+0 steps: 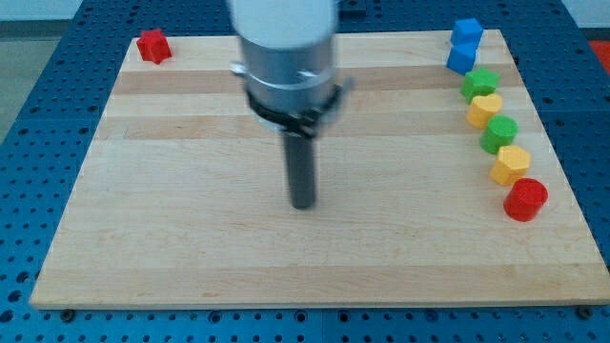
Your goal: Push the yellow hexagon towards bottom center
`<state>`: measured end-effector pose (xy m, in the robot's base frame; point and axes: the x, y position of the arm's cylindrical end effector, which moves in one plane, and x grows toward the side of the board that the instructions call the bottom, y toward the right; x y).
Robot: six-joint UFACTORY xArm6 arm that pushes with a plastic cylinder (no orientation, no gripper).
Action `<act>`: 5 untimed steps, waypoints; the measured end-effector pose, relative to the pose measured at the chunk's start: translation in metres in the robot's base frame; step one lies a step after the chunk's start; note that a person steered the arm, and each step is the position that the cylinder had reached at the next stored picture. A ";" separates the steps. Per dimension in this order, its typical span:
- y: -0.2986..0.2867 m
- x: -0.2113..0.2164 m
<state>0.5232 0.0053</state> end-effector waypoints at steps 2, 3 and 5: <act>0.218 0.086; 0.333 0.066; 0.330 -0.041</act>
<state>0.4825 0.3351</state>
